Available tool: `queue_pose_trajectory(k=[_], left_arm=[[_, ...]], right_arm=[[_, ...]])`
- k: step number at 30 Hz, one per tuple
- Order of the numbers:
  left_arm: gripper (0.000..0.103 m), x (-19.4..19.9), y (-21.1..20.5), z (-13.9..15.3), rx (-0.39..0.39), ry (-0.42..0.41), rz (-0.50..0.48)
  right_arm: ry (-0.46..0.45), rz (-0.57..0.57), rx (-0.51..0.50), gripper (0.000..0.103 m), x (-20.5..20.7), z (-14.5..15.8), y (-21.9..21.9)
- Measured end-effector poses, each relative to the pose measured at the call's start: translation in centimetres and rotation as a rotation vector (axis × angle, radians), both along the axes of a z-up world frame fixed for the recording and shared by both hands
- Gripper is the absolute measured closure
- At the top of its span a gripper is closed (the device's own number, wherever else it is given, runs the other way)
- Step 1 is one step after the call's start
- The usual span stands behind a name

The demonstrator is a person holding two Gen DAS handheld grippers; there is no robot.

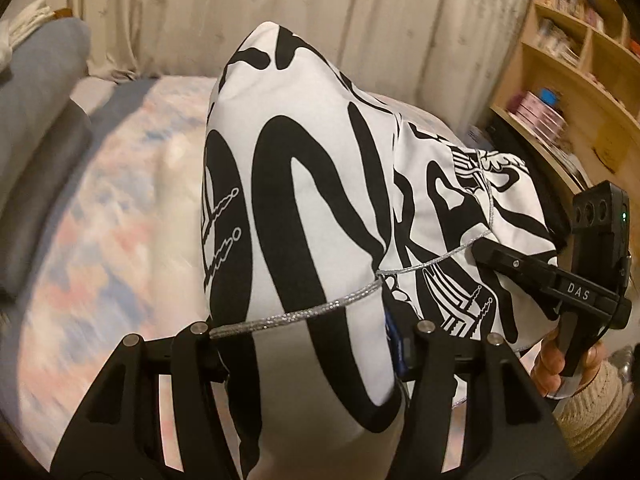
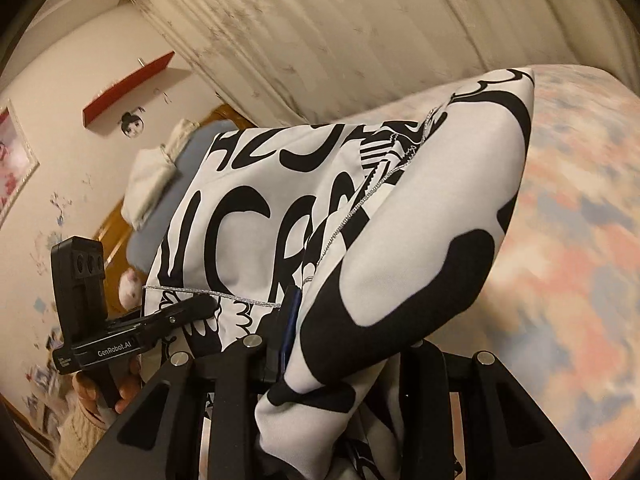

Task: Fold large clothes

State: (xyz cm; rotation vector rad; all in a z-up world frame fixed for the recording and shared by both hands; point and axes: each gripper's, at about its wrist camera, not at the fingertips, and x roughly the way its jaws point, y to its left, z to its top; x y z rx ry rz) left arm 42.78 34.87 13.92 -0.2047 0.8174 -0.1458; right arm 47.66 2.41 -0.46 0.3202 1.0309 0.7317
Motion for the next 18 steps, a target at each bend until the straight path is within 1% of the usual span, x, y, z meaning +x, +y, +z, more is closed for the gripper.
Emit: queue_pose_trajectory(k=[2,3,5,6,8,9,10,11,12,13,14,15,16,18], left_arm=[[0.049,3.3,3.5,0.2,0.002,-0.005,0.008],[0.049,5.4,4.3,0.3,0.003,-0.003,0.007],[0.048,8.9,7.7,-0.9,-0.019,0.012,0.010],[0.048,9.9,9.2,-1.5,-0.027,0.022,0.012],[0.047,13.1,11.5,-4.6,-0.048,0.072,0.013],[0.045,14.5,12.5,-6.8,-0.063,0.109,0.019],[0.043,15.0,12.4,-8.6,-0.059,0.131,0.021],[0.033,16.2,13.1,-11.1,-0.060,0.166,0.032],[0.024,16.8,13.8,-12.8,-0.088,0.180,0.042],[0.021,17.0,14.5,-14.2,-0.137,0.184,0.046],[0.015,16.6,14.7,-15.6,-0.176,0.182,0.048],[0.013,16.5,14.8,-16.3,-0.205,0.179,0.048],[0.012,16.5,14.8,-16.7,-0.211,0.161,0.039],[0.011,15.8,14.2,-16.4,-0.176,0.131,0.031]], right_arm=[[-0.001,-0.007,0.024,0.072,3.2,-1.0,3.7],[0.005,-0.016,0.036,0.072,5.5,-1.8,5.6],[0.020,-0.030,0.058,0.072,8.5,-4.0,8.3],[0.037,-0.039,0.063,0.072,10.2,-5.5,9.7],[0.084,-0.050,0.057,0.072,13.1,-9.4,12.6],[0.108,-0.054,0.049,0.072,13.8,-11.2,13.4],[0.133,-0.059,0.022,0.072,14.5,-13.7,14.1],[0.139,-0.067,0.004,0.071,15.2,-15.8,14.7],[0.143,-0.074,-0.007,0.065,15.6,-17.9,14.9],[0.141,-0.080,-0.004,0.059,15.8,-19.0,14.9],[0.140,-0.081,0.005,0.057,16.1,-20.1,14.7],[0.139,-0.075,0.009,0.054,16.5,-21.0,14.6],[0.134,-0.073,0.010,0.053,16.8,-21.6,14.4],[0.120,-0.065,-0.005,0.051,16.7,-22.2,14.4]])
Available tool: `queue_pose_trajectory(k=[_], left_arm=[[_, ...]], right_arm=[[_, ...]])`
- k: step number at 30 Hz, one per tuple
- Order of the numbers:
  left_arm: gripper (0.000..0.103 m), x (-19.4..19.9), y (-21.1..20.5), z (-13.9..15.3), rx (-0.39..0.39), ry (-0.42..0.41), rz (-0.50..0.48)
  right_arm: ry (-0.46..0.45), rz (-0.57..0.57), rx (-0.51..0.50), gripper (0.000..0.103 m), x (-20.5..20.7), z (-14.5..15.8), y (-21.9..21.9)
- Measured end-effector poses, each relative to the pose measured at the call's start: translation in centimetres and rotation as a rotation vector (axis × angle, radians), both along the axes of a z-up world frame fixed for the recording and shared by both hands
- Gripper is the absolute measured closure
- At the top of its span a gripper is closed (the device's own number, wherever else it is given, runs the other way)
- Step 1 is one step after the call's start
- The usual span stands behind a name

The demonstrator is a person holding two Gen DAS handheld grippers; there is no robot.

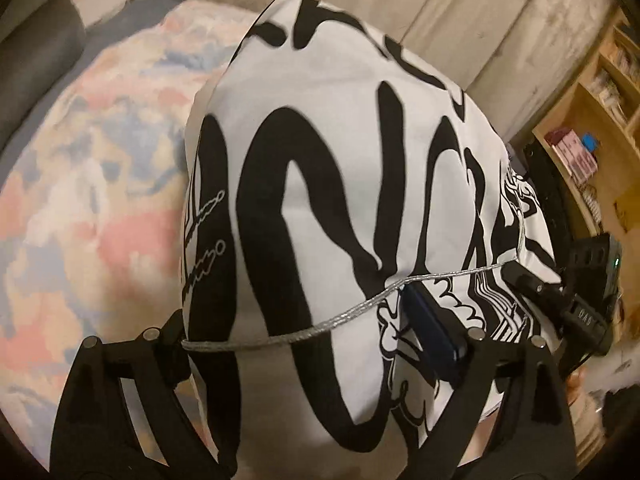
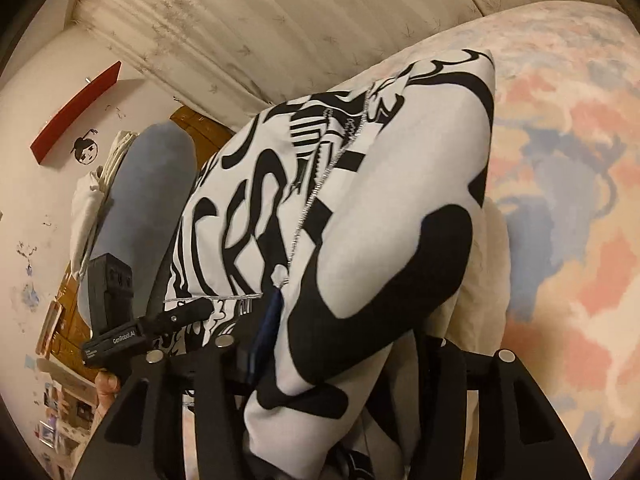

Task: Fold large clothes

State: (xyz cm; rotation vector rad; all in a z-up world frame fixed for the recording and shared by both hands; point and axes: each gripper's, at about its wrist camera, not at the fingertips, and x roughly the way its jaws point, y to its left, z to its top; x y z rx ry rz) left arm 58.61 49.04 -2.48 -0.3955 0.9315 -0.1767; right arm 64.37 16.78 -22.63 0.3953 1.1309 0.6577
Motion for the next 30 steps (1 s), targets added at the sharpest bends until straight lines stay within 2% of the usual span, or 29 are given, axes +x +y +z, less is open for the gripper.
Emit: queue_pose_trajectory(k=[2,3,6,10,13,15,17,20,23,25,30], left_arm=[[0.011,-0.4,-0.3,0.5,0.028,-0.003,0.012],[0.011,-0.4,-0.4,0.7,0.044,-0.005,0.020],[0.011,-1.9,-1.3,2.8,0.135,-0.023,0.069],[0.011,-5.0,-3.1,6.8,0.315,-0.143,0.125],[0.017,-6.1,-4.2,9.0,0.367,-0.211,0.141],[0.040,-6.0,-4.9,9.7,0.389,-0.223,0.148],[0.053,-5.3,-5.6,9.5,0.411,-0.196,0.162],[0.064,-2.9,-6.0,7.8,0.440,-0.145,0.201],[0.065,-1.2,-6.1,5.9,0.492,-0.132,0.236],[0.065,-0.8,-6.3,4.8,0.531,-0.126,0.245],[0.065,-0.5,-6.7,2.4,0.573,-0.126,0.242]], right_arm=[[-0.010,0.006,-0.036,0.047,-0.8,-0.5,-0.8],[-0.009,0.007,-0.051,0.044,-2.5,0.4,-0.3],[-0.028,0.008,-0.135,0.034,-4.6,3.4,-2.4],[-0.130,0.002,-0.243,0.033,-5.1,6.5,-2.8],[-0.244,-0.031,-0.292,0.033,-5.8,8.8,-2.9],[-0.294,-0.037,-0.306,0.033,-5.4,9.7,-2.3],[-0.307,-0.027,-0.311,0.034,-4.4,10.5,-0.6],[-0.289,-0.014,-0.329,0.039,-3.0,9.0,1.7],[-0.283,-0.022,-0.401,0.040,-1.9,7.0,4.4],[-0.257,0.007,-0.456,0.040,-1.3,4.4,5.9],[-0.248,0.023,-0.442,0.040,-1.1,0.4,7.0]])
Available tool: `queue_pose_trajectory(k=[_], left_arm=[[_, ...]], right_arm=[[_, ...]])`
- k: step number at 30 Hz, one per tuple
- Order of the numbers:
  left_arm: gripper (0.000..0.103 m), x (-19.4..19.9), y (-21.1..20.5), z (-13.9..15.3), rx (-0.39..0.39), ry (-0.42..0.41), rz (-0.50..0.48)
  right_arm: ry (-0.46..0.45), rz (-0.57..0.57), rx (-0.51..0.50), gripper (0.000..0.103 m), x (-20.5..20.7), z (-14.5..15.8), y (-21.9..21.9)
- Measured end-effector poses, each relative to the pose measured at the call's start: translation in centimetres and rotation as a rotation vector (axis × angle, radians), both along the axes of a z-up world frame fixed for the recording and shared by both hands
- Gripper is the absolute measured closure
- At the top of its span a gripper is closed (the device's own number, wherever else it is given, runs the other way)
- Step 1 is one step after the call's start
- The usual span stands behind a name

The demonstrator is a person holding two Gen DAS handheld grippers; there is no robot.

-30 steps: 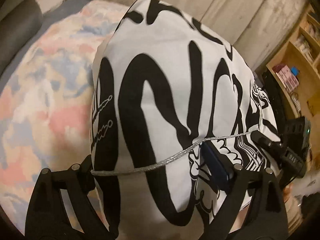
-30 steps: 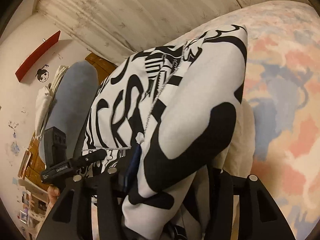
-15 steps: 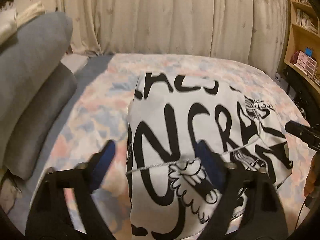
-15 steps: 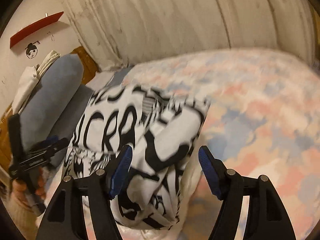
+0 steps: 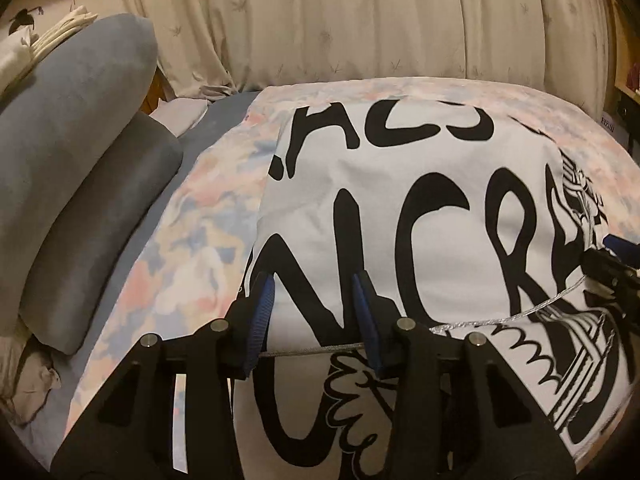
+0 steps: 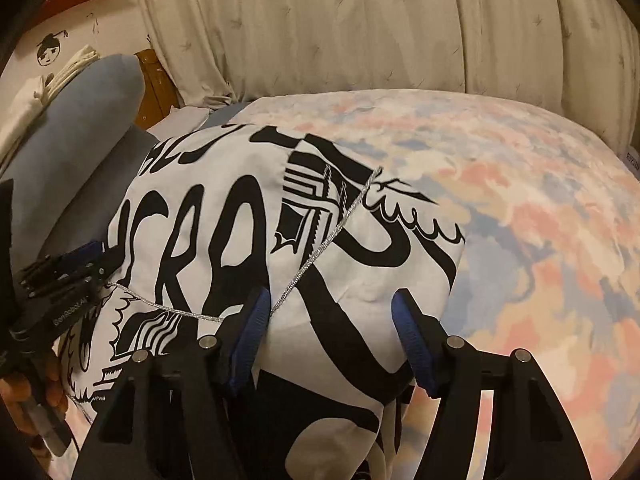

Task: Fold large clothes
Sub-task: 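Lower the folded garment onto the white folded item and open both grippers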

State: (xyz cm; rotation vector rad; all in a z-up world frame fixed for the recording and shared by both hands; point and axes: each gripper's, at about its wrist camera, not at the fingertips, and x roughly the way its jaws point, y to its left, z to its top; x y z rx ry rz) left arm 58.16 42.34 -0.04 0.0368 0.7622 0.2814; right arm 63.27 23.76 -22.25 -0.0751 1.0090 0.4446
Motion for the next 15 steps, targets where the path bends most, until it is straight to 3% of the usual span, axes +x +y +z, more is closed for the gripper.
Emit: queue_pose_trajectory(k=[7,11,13,15], left_arm=[[0.065,-0.1,-0.6,-1.6,0.026,-0.032,0.016],[0.064,-1.1,-0.9,-0.7,0.016,-0.057,0.025],[0.054,-1.8,-1.3,-0.2,-0.002,-0.061,0.031],[0.035,-2.7,-1.9,0.4,-0.033,-0.055,0.033]], right_arm=[[0.011,-0.010,0.008,0.040,0.6,-3.2,0.4],[0.022,-0.013,-0.010,0.037,0.4,-2.4,-0.1],[0.027,-0.020,-0.010,0.032,0.1,-1.5,-0.6],[0.036,-0.032,-0.010,0.025,-0.5,-0.6,-1.3]])
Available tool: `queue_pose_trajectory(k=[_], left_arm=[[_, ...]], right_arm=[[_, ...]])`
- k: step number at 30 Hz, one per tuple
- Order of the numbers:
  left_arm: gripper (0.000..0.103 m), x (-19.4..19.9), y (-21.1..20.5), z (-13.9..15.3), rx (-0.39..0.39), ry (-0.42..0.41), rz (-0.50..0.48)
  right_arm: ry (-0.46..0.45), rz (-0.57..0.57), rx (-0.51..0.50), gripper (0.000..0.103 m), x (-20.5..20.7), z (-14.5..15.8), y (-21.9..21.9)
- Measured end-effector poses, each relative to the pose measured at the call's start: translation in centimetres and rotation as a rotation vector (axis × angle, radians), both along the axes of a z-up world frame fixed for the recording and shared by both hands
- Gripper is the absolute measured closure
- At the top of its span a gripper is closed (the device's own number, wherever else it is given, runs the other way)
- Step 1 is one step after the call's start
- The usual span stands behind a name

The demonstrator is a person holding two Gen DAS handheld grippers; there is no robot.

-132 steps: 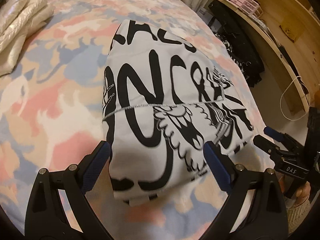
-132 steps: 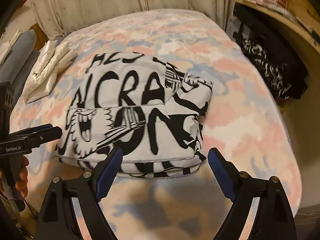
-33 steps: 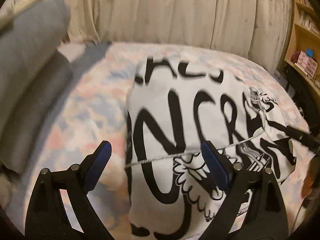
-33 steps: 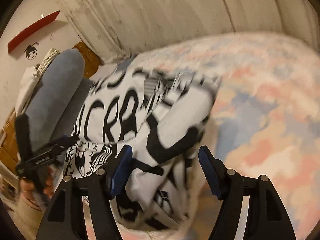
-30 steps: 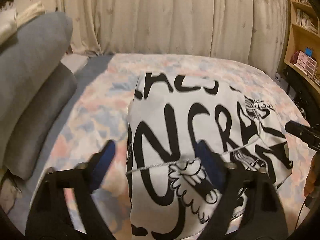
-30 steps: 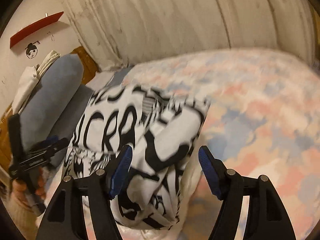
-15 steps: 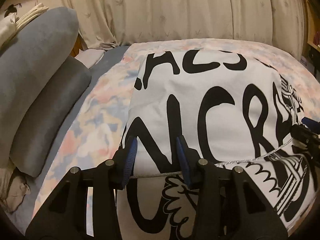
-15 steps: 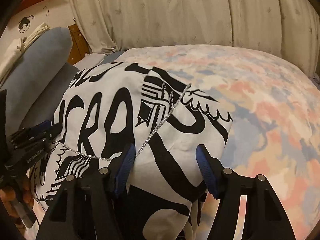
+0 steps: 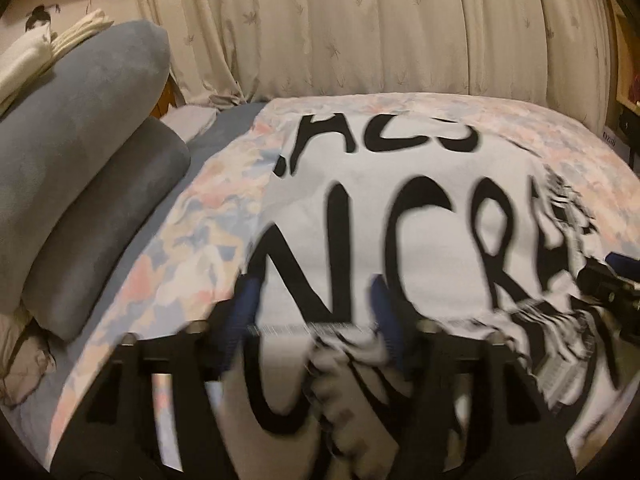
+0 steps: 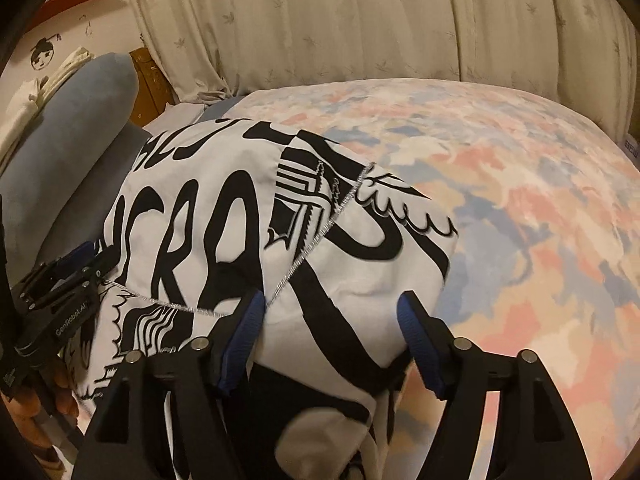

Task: Fold large clothes

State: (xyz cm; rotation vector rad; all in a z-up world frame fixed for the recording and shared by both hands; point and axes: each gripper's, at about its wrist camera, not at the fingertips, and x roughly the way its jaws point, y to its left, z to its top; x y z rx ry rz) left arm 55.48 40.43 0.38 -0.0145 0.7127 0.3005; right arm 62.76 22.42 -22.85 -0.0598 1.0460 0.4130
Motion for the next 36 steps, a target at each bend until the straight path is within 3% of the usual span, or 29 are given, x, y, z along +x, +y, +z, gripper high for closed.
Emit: queue_pose_trajectory(k=[4,8,20,26,33,36], left_arm=[[0.033,-2.8,-2.8,1.7,-0.002,-0.016,-0.020],[0.023,-6.3,-6.3,3.6,-0.003,-0.036,-0.041],[0.022,-20.4,-17.9,6.8,-0.091,-0.071,-0.045],[0.022,-27.9,-23.9,6.9,-0.156,-0.064,-0.069],[0.022,-35.5,-30.0,5.3,-0.183,-0.007,-0.094],[0.022,-38.1,-32.6,4.1,-0.154,0.029,-0.114]], right_arm=[[-0.015,0.007,-0.013,0.024,-2.0,2.1,-1.9],[-0.032,0.005,-0.027,0.024,-4.1,5.3,-4.8],[-0.059,-0.023,-0.061,0.021,-16.9,14.2,-20.5],[-0.049,-0.056,-0.057,0.017,-25.1,15.6,-28.1],[-0.010,-0.061,-0.068,0.016,-35.4,15.0,-34.4],[-0.021,-0.063,-0.100,0.016,-39.9,14.4,-36.6]])
